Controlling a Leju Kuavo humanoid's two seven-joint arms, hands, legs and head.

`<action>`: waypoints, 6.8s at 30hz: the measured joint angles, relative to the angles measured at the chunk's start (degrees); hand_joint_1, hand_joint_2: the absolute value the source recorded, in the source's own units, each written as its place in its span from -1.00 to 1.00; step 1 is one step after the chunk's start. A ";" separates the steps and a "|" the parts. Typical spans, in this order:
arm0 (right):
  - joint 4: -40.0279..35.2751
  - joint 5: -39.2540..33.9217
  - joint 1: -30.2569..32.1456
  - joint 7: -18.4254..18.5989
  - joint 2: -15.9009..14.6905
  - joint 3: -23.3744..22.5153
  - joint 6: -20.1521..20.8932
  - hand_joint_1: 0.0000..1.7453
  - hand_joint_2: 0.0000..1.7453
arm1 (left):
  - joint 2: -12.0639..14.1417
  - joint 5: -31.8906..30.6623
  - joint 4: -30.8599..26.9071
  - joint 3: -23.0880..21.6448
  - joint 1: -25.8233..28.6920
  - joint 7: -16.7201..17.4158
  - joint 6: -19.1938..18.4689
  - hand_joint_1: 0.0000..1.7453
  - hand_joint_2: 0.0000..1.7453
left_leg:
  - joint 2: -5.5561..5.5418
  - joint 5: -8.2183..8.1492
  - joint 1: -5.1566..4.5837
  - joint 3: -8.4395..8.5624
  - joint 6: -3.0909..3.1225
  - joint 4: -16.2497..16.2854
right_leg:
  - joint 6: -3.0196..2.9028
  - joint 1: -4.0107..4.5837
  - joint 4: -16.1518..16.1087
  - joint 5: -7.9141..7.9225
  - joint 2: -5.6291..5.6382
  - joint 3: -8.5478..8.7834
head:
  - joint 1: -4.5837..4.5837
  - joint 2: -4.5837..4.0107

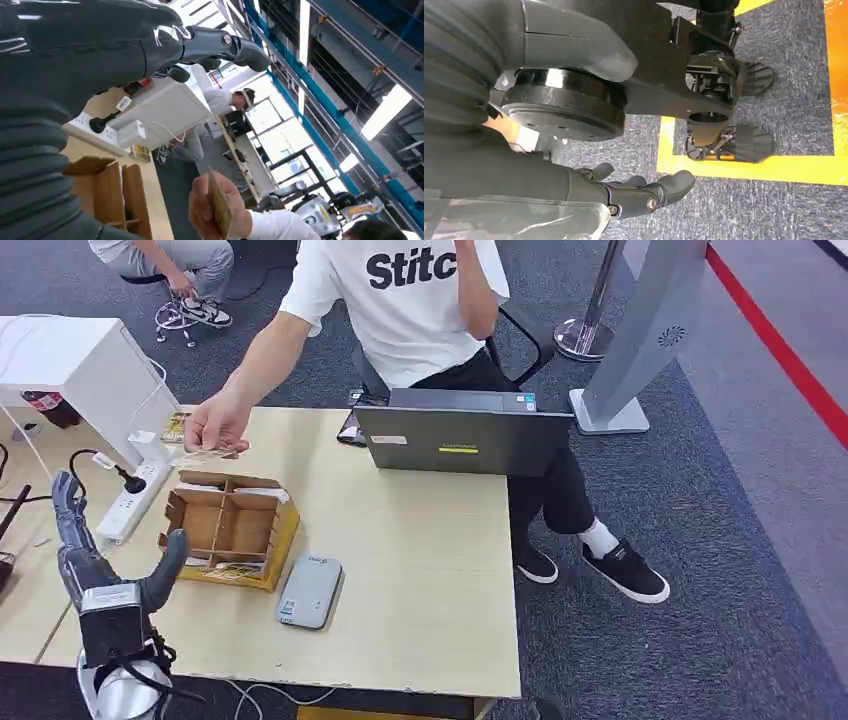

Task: Pass the card to the sensor for recognition and then transmit it.

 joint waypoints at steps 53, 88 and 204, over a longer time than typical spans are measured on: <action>-0.07 -3.23 -2.93 5.20 -0.28 5.09 1.20 -1.00 1.00 | 20.02 -36.39 31.19 -30.64 -25.66 17.75 2.53 1.00 1.00 | 0.10 0.10 0.00 -0.02 -0.03 0.01 | -0.12 0.00 0.08 0.09 0.13 -0.05 | 0.00 0.00; -0.68 -4.33 -2.89 6.43 -1.09 7.58 1.16 -1.00 1.00 | 23.37 -34.73 23.19 -42.24 -21.63 18.62 -21.03 1.00 1.00 | 0.08 0.12 0.00 -0.04 -0.06 0.01 | -0.13 0.00 0.09 0.10 0.11 -0.08 | 0.00 0.00; -0.61 -9.27 -0.88 4.35 -3.02 9.18 2.62 -1.00 1.00 | 35.14 -37.81 5.35 -32.19 -2.04 22.97 -10.57 -1.00 1.00 | 0.06 0.12 0.01 -0.10 -0.06 -0.02 | -0.13 0.00 0.09 0.09 0.09 -0.12 | 0.02 0.00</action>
